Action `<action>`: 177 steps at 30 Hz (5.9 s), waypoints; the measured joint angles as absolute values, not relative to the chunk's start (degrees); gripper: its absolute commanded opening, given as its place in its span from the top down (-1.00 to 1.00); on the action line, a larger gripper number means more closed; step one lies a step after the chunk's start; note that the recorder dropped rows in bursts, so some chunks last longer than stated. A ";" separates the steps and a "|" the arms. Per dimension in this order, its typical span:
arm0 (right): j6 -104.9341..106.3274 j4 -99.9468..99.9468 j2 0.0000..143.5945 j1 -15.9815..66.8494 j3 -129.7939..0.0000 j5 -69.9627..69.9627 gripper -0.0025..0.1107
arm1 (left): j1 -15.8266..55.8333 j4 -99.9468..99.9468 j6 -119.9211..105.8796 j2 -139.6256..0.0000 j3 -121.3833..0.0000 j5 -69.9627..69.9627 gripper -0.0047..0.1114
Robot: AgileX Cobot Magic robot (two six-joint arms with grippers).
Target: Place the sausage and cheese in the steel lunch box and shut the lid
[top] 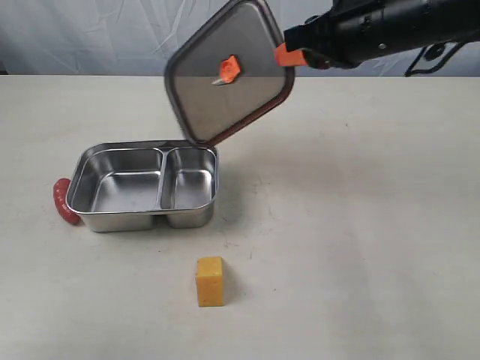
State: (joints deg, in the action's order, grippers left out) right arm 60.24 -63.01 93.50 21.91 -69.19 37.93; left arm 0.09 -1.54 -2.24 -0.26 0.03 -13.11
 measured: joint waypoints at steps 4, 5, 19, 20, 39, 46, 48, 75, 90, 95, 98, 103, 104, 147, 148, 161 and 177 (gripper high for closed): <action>60.01 -47.34 87.09 21.77 -69.19 31.75 0.97 | 0.09 -1.54 -2.24 -0.26 0.03 -13.11 0.92; 59.86 -43.35 85.73 21.77 -69.19 31.20 0.97 | 0.09 -1.54 -2.24 -0.26 0.03 -13.11 0.92; 44.99 -5.87 85.67 37.71 -69.37 46.91 0.97 | 0.09 -1.54 -2.24 -0.26 0.03 -13.11 0.92; 44.10 -5.87 85.95 39.17 -69.46 47.68 0.97 | 0.21 -1.54 -2.24 -0.26 0.03 -13.11 0.92; 28.73 -6.97 102.39 49.27 -69.39 67.18 0.17 | 2.15 -1.54 -2.24 -0.26 0.03 -13.11 0.92; 27.44 -7.08 102.27 49.37 -69.39 68.64 0.19 | 2.15 -1.54 -2.24 -0.26 0.03 -13.11 0.92; 26.93 -7.70 101.17 49.37 -69.39 68.76 0.34 | 2.15 -1.54 -2.24 -0.26 0.03 -13.11 0.92; 24.92 -18.59 76.12 49.37 -69.26 60.50 0.96 | 2.24 -31.53 9.64 -0.26 -0.09 7.98 0.92; 22.23 -18.47 75.90 49.37 -61.69 57.37 0.96 | 2.24 -4.55 14.50 -42.51 -38.27 -25.49 0.92; 22.09 -18.47 75.90 49.37 -59.99 57.37 0.96 | 2.24 5.41 19.57 -63.08 -52.92 -37.91 0.92; 21.96 -18.47 75.90 49.37 -58.98 57.37 0.96 | 2.24 6.80 20.32 -71.05 -57.98 -41.90 0.92; 21.86 -18.57 75.90 49.37 -56.86 57.25 0.96 | -0.07 5.67 20.45 -80.87 -60.82 -46.66 0.58; 21.86 -18.57 75.90 49.37 -56.41 57.13 0.96 | -0.80 5.29 20.45 -82.42 -60.82 -47.81 0.44; 19.65 -18.57 75.90 49.37 -50.75 52.39 0.96 | -5.07 -26.65 1.50 -111.92 -61.24 -40.14 0.12; 19.65 -18.57 75.90 49.37 -50.75 52.39 0.96 | -5.07 -26.64 1.41 -112.05 -61.21 -40.27 0.21; 19.13 -18.57 75.90 49.37 -50.75 52.39 0.96 | -4.58 -26.78 2.66 -111.60 -61.23 -39.67 0.91; 19.13 -18.57 75.90 49.37 -50.75 52.26 0.96 | -2.75 -25.59 1.55 -96.61 -63.03 -38.68 0.92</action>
State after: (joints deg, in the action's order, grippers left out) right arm 19.13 -18.57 75.90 49.37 -50.75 52.26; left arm -2.75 -25.59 1.55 -96.61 -63.03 -38.68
